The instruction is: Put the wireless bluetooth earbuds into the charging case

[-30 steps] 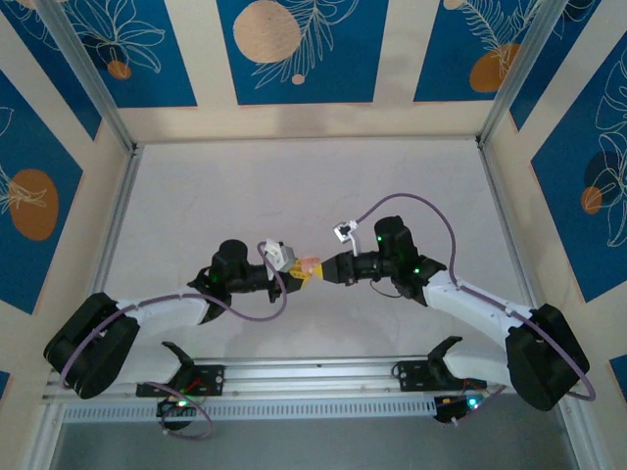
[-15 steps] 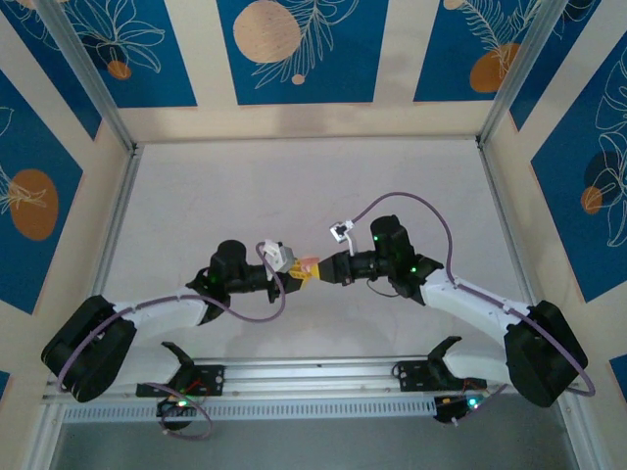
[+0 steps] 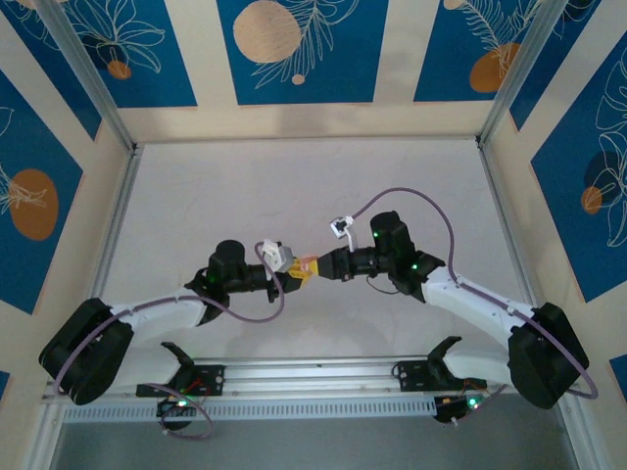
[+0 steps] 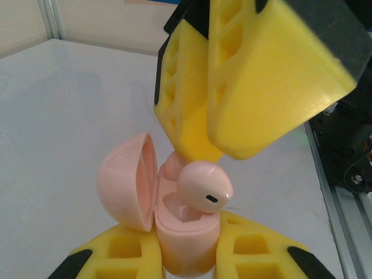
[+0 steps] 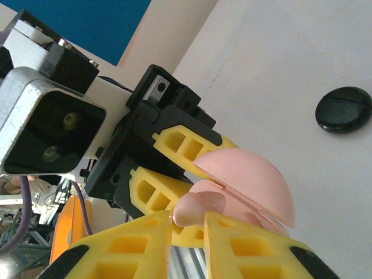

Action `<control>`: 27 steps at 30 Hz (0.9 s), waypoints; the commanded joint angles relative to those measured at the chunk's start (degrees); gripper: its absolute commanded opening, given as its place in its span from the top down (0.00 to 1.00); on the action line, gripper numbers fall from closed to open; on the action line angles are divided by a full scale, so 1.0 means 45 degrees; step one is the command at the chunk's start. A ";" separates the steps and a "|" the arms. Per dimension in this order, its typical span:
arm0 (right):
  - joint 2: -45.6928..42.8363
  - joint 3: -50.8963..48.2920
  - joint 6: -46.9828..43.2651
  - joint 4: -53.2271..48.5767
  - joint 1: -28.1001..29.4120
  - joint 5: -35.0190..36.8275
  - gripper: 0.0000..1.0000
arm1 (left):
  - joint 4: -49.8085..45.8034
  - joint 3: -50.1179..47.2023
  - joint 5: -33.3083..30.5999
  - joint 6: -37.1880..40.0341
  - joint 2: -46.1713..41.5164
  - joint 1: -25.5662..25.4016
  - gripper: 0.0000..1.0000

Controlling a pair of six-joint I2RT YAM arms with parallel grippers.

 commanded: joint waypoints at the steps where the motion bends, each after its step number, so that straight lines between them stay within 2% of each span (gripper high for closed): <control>1: -0.0730 0.0470 -0.0516 -0.0620 0.0027 0.0149 0.74 | -0.0224 0.0093 0.0254 0.0337 -0.0273 -0.0092 0.83; 10: -0.0605 0.0822 -0.0606 -0.0853 0.0290 -0.0078 0.78 | -0.0148 0.0035 0.0240 0.0329 -0.0324 -0.0082 0.83; 17: 0.0038 0.1052 -0.0761 -0.0844 0.0796 0.0166 0.80 | -0.0183 0.0025 0.0252 0.0344 -0.0407 -0.0090 0.83; 27: 0.0557 0.1214 -0.0766 -0.1048 0.0742 0.0796 0.81 | -0.0377 -0.0043 0.0240 0.0380 -0.0619 -0.0085 0.83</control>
